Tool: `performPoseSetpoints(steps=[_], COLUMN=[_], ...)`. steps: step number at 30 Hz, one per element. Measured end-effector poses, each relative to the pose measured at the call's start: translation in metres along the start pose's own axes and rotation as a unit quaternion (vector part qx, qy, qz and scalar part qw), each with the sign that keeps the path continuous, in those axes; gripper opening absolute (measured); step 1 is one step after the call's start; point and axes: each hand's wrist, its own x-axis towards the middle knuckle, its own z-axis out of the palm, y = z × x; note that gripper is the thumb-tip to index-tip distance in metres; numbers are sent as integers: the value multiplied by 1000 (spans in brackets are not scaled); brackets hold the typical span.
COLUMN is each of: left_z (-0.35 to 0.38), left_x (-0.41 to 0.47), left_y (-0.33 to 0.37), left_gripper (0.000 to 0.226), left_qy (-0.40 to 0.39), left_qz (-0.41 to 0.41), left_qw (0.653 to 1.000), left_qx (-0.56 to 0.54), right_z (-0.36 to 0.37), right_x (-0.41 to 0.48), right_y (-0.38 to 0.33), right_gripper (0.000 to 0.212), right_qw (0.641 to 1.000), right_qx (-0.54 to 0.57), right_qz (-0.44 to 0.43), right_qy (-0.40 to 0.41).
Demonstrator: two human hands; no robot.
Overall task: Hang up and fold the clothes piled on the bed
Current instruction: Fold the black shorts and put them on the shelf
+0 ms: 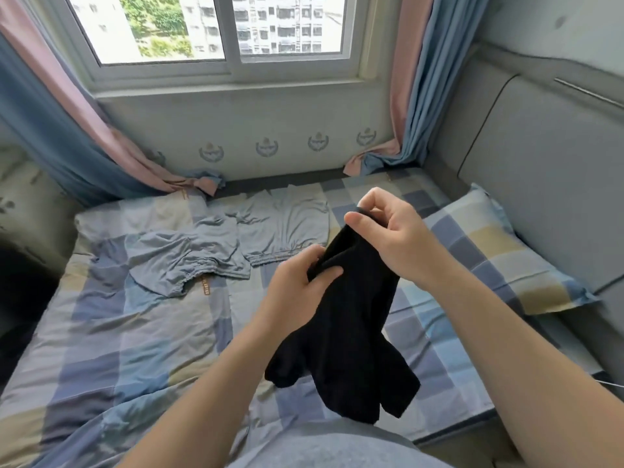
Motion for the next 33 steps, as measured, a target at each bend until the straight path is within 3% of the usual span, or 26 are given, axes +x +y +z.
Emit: performPoseSetpoints(steps=[5, 8, 13, 17, 18, 22, 24, 29, 33], left_z=[-20, -26, -41, -45, -45, -47, -46, -31, -17], left_x=[14, 24, 30, 26, 26, 25, 23, 6, -8], left_y=[8, 20, 24, 13, 8, -18, -27, -36, -31], left_gripper=[21, 23, 30, 24, 22, 17, 18, 30, 26], left_qy=[13, 7, 29, 85, 105, 211, 228, 89, -42], left_qz=[4, 3, 28, 27, 16, -59, -73, -65, -48], left_qw=[993, 990, 988, 987, 987, 973, 968, 991, 995], left_qx=[-116, -141, -150, -135, -120, -76, -78, -70, -83], right_z=[-1, 4, 23, 29, 29, 31, 36, 46, 46], right_x=[-10, -18, -38, -56, -57, -56, -52, -39, -38], right_y=[27, 59, 113, 135, 135, 120, 106, 67, 40], right_gripper=[30, 22, 42, 6, 9, 27, 35, 28, 33], right_qw=[990, 979, 960, 938, 929, 942, 948, 949, 949], right_qx=[-83, -95, -97, 98, 134, 120, 106, 158, 165], right_qz=[64, 140, 253, 326, 335, 308, 296, 259, 238], right_qy=[-99, -116, -67, 60, 81, 53, 39, 83, 121])
